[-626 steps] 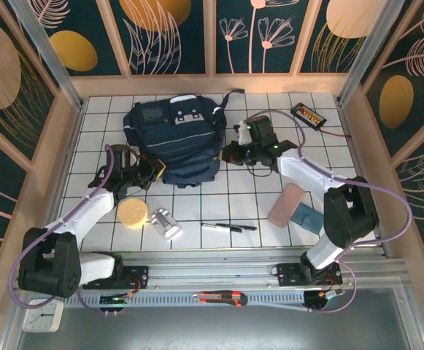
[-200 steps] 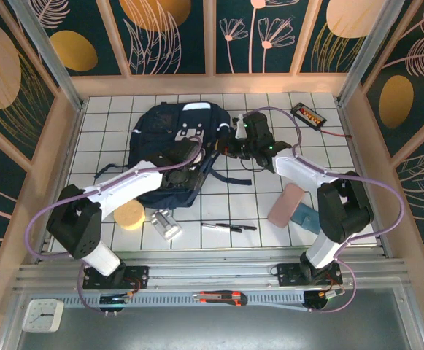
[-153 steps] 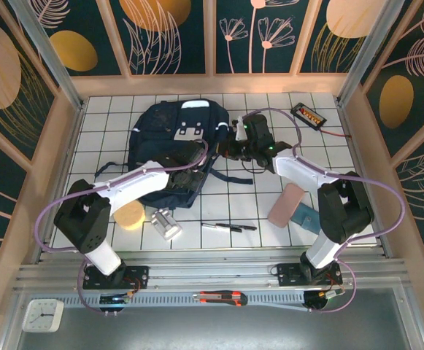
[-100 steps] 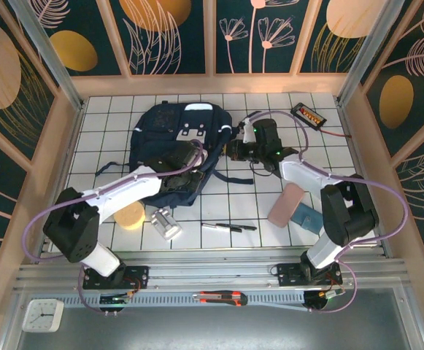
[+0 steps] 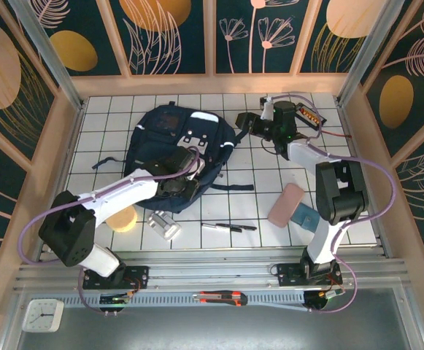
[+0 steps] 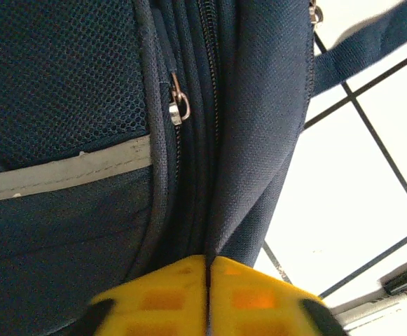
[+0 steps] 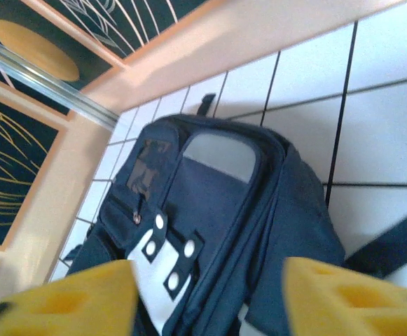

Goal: Pack the student bag

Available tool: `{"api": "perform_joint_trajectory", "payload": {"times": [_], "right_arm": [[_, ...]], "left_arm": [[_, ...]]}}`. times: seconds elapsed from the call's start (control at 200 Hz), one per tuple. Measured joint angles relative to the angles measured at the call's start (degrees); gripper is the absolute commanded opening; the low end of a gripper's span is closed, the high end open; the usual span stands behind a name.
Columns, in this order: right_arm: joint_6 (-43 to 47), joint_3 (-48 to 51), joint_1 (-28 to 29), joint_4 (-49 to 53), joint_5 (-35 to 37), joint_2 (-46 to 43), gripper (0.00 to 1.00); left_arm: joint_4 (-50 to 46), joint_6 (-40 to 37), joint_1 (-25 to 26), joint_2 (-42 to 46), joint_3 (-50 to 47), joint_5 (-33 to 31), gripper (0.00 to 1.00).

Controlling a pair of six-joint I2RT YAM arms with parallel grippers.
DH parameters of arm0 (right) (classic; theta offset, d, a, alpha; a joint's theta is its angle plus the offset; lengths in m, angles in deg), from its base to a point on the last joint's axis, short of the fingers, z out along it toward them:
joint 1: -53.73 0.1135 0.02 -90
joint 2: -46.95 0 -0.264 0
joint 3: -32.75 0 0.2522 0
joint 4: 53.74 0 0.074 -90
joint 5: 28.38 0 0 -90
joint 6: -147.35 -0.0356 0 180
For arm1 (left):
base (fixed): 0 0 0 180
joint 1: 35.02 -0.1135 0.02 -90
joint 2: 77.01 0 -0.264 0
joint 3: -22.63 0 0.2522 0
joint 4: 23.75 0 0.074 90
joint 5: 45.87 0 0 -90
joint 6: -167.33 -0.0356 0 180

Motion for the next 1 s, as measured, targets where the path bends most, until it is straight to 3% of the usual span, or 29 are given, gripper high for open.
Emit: {"api": "perform_joint_trajectory", "payload": {"times": [0.07, 0.24, 0.4, 0.651, 1.001], "right_arm": [[0.3, -0.5, 0.6, 4.9, -0.1, -1.1, 0.76], [3.8, -16.3, 2.3, 24.2, -2.6, 3.3, 0.71], [5.5, -28.0, 5.2, 34.1, -3.0, 10.1, 0.7], [3.7, -28.6, 11.7, 39.0, -4.1, 17.0, 0.68], [0.0, -26.1, 13.7, 36.4, -5.7, 18.7, 0.68]], "left_arm": [[0.1, 1.1, -1.3, 2.2, 0.0, -0.2, 0.73], [1.2, 8.1, -10.8, 8.6, 0.9, 0.7, 0.73], [4.3, 21.2, -18.4, 9.9, 0.5, 6.2, 0.73], [15.0, 43.6, -19.7, 13.0, -15.0, 17.2, 0.73], [26.5, 57.1, -24.3, 18.0, -26.3, 20.2, 0.7]]}}
